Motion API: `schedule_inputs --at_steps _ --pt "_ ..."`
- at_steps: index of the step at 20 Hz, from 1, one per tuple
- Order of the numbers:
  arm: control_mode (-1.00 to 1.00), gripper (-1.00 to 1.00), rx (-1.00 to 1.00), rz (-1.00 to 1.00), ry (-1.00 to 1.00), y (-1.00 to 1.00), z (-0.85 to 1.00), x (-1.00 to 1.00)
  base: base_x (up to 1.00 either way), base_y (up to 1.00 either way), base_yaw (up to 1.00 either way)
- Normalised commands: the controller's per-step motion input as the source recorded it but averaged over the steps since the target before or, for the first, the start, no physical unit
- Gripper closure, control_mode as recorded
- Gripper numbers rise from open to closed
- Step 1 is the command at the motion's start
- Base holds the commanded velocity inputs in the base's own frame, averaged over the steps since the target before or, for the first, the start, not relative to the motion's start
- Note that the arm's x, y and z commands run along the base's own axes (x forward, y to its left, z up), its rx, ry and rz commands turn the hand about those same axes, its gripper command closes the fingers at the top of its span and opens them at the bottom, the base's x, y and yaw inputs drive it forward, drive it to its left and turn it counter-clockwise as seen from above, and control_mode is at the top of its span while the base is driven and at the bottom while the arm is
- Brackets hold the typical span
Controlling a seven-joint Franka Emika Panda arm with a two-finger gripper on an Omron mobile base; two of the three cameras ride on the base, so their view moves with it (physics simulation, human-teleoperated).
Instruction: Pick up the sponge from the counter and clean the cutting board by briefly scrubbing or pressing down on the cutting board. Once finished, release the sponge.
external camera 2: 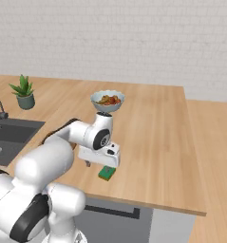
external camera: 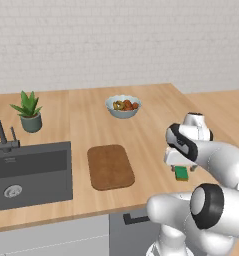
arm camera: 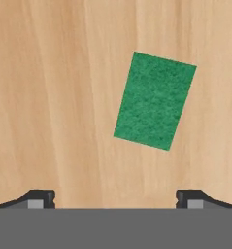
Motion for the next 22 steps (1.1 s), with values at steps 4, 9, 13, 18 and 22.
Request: schedule_inputs --at_steps 4,9,13,18,22 --pt "-1.00 -1.00 0.02 -0.23 0.05 -0.13 -0.10 0.10 0.00 0.00 0.00" --pt "-1.00 -1.00 0.01 -0.12 0.04 -0.03 -0.16 0.08 0.00 0.00 0.00" --pt "-1.00 -1.00 0.00 0.00 0.05 -0.06 -0.22 0.23 0.00 0.00 0.00" --pt "-1.00 -1.00 0.00 0.00 0.02 -0.13 -0.15 0.07 0.00 0.00 0.00" --pt "-1.00 -1.00 0.00 0.00 0.01 -0.13 -0.03 0.07 0.00 0.00 0.00"
